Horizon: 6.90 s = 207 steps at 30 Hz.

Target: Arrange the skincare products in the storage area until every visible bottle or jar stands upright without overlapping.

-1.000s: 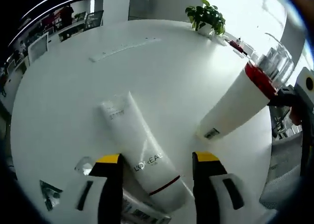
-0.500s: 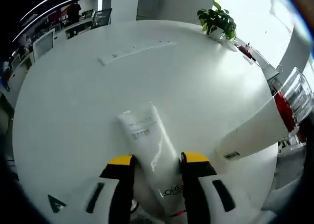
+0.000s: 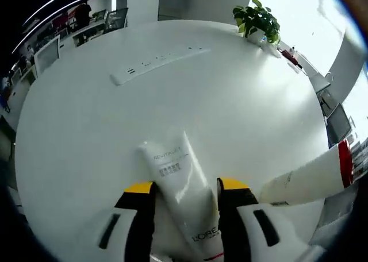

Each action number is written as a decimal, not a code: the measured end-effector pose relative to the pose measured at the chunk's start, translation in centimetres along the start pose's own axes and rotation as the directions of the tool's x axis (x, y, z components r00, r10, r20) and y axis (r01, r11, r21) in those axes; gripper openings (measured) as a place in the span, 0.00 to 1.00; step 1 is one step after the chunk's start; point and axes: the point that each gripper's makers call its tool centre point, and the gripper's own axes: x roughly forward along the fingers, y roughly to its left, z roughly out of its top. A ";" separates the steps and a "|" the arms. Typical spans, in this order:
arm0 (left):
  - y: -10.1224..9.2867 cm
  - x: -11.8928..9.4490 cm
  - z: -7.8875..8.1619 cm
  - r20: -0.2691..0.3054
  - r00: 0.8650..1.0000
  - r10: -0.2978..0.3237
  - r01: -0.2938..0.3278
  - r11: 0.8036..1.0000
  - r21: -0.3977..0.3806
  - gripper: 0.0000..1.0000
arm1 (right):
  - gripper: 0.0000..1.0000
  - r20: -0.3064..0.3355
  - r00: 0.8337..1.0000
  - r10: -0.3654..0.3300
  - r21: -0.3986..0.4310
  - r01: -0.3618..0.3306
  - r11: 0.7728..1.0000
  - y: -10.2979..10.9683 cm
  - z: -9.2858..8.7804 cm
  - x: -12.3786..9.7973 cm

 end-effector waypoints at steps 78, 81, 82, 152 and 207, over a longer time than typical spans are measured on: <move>3.9 -6.0 -0.8 0.475 0.879 0.049 0.210 0.854 -0.476 0.29 | 0.36 -0.134 0.959 -0.250 0.152 0.269 0.951 -0.3 -1.0 16.3; 3.9 -6.7 -1.2 0.502 0.863 0.058 0.233 0.836 -0.497 0.29 | 0.35 -0.138 0.957 -0.257 0.127 0.274 0.953 -0.1 -0.9 16.9; 3.8 -7.0 -1.4 0.509 0.859 0.062 0.241 0.828 -0.507 0.29 | 0.33 -0.142 0.956 -0.256 0.113 0.273 0.955 0.0 -0.9 17.1; -5.0 -18.3 1.2 0.719 0.536 -0.442 0.744 0.650 -0.156 0.22 | 0.14 0.154 0.950 0.271 0.413 -0.311 0.856 6.1 4.7 9.0; -11.0 -15.6 -1.0 0.594 0.661 -0.459 0.256 0.882 0.396 0.09 | 0.26 -0.066 0.928 -0.367 -0.203 0.348 0.915 -1.3 -1.1 12.5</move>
